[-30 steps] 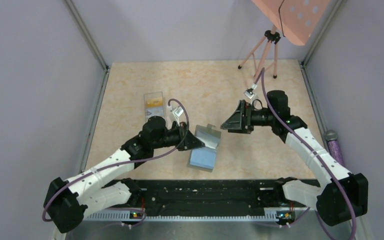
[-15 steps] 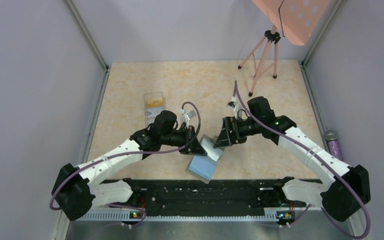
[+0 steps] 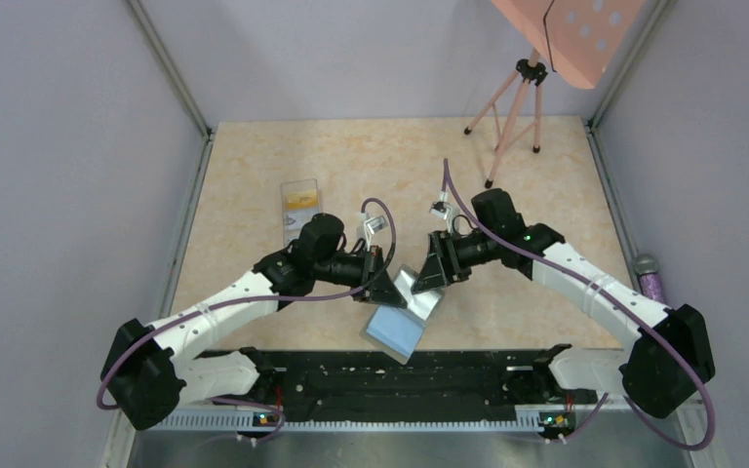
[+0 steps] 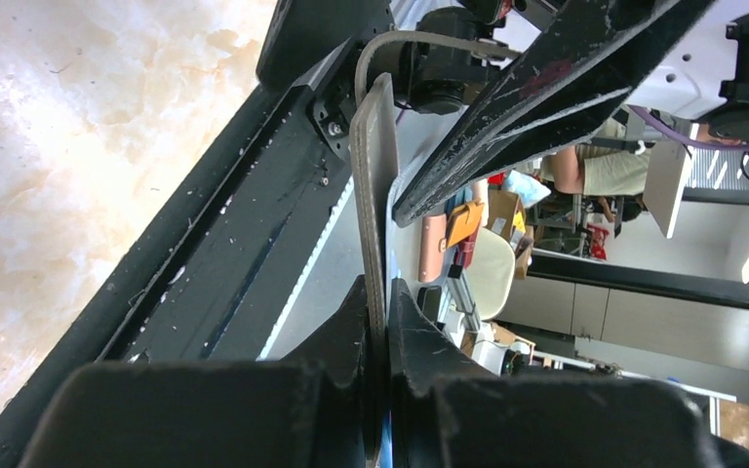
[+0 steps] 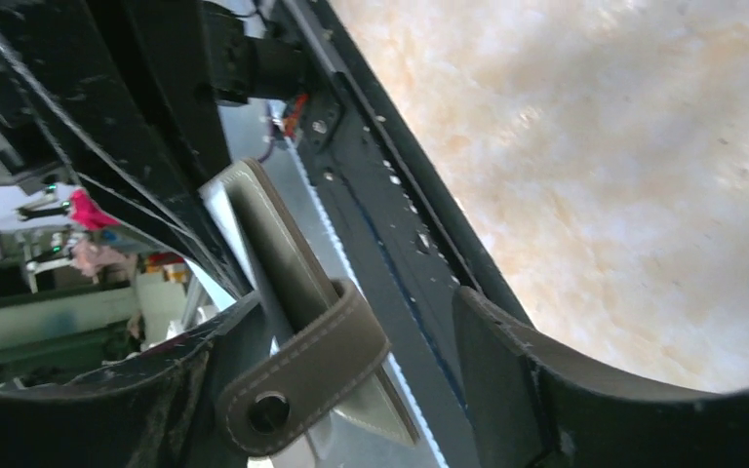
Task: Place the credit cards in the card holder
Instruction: Turn over the card slot in the card holder, then place the card holder at the center of the board.
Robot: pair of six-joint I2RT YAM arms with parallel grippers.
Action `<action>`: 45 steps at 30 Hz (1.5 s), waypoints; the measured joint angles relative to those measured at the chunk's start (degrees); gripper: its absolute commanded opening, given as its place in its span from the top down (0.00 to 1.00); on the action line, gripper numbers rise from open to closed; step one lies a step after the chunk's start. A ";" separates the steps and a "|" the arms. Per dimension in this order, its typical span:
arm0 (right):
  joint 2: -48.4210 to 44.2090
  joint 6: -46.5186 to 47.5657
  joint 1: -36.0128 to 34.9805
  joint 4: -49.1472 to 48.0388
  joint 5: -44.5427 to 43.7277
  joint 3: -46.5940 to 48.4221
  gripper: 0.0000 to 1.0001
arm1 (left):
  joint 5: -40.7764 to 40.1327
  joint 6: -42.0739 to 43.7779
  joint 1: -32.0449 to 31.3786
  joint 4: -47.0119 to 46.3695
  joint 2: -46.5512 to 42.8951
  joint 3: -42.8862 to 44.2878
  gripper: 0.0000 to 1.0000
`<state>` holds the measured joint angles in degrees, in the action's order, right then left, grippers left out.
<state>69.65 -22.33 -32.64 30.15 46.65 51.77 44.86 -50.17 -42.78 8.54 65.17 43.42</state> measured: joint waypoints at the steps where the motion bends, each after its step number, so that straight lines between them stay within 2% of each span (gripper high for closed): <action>1: -0.02 -0.50 0.00 -1.22 1.11 -0.28 0.40 | 0.52 0.00 0.00 -0.35 0.00 0.00 1.00; 8: -0.02 -3.54 0.00 -6.73 9.99 -1.60 0.60 | 2.29 0.61 -0.07 -1.53 0.00 0.00 1.00; 10: -0.02 -3.76 0.02 -7.45 11.74 -1.60 0.72 | 2.43 0.66 -0.07 -1.49 -0.02 0.00 1.00; 13: -0.02 -3.85 0.04 -7.91 13.84 -1.64 1.00 | 2.47 0.85 -0.15 -1.18 -0.07 0.00 0.99; 16: -0.02 -3.78 0.07 -7.87 15.10 -1.64 1.00 | 1.97 0.90 -0.22 -0.52 -0.07 0.00 0.88; 21: 0.61 -3.19 0.00 -7.69 14.67 -1.64 1.00 | -0.96 2.23 -0.42 0.52 -0.09 0.28 0.56; 26: 4.00 -3.32 -0.09 -7.08 10.86 -1.16 1.00 | -11.28 4.61 -0.37 7.56 -1.16 3.96 0.35; 31: 8.74 -5.11 0.07 -8.24 4.09 0.90 1.00 | -28.96 4.87 -0.33 17.25 -5.68 8.15 0.33; 35: 11.47 -9.97 1.66 -13.49 -0.98 0.57 1.00 | -38.69 4.96 -0.15 20.61 -9.94 9.09 0.33; 39: 11.91 -18.14 5.75 -25.20 -5.57 -4.81 1.00 | -42.34 5.38 -0.15 21.90 -11.43 9.09 0.33; 45: 12.98 -26.95 9.16 -35.58 -12.72 -15.72 1.00 | -40.96 5.38 -0.15 21.53 -10.64 8.35 0.34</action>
<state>82.63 -49.28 -23.49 -5.43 33.93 36.05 3.90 -44.80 -42.94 30.06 54.52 51.77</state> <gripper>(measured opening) 0.027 0.666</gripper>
